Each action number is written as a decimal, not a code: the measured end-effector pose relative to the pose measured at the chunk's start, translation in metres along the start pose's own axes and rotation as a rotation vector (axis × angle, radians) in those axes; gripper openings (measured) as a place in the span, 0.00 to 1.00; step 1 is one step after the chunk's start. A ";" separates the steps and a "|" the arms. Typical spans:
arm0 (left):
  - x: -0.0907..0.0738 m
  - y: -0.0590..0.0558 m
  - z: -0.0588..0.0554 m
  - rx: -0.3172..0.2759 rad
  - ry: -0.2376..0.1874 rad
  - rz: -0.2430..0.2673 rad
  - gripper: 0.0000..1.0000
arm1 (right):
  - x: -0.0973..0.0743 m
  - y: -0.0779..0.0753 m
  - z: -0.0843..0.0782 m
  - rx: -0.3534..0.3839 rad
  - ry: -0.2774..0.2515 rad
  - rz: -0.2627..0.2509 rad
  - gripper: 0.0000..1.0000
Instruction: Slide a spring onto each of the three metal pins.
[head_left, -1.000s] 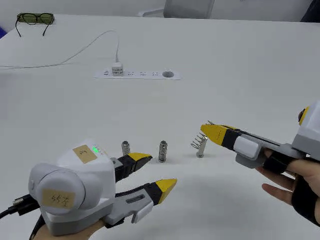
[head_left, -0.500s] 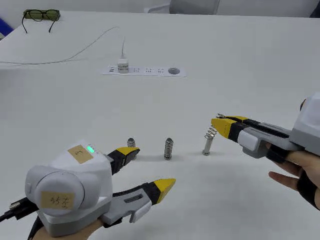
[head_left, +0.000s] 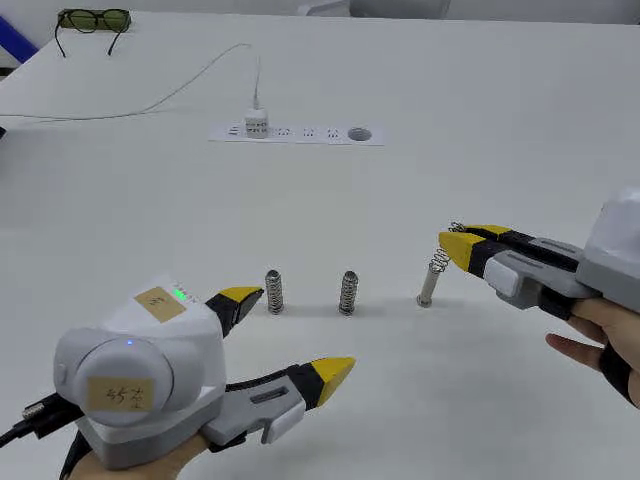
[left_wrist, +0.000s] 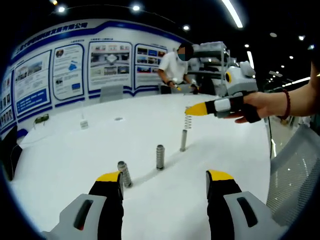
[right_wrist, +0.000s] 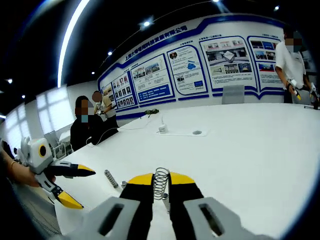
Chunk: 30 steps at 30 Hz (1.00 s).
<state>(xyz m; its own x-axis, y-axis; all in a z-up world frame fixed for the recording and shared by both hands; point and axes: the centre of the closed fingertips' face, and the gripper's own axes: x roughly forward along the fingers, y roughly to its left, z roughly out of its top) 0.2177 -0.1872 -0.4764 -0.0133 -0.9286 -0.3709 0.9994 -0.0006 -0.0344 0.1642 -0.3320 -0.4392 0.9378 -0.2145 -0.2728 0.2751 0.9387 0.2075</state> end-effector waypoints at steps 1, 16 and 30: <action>0.000 0.001 -0.001 -0.002 0.001 0.001 0.70 | 0.000 -0.001 0.000 -0.010 0.001 -0.003 0.12; -0.002 0.007 -0.006 -0.022 0.018 0.018 0.74 | 0.007 -0.005 -0.007 -0.074 0.016 -0.021 0.12; -0.002 0.008 -0.005 -0.034 0.014 0.020 0.74 | 0.011 -0.001 -0.021 -0.191 0.073 -0.038 0.12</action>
<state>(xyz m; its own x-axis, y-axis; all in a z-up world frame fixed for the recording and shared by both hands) 0.2256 -0.1835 -0.4808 0.0059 -0.9228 -0.3852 0.9978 0.0308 -0.0584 0.1701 -0.3297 -0.4625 0.9079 -0.2370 -0.3457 0.2582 0.9660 0.0159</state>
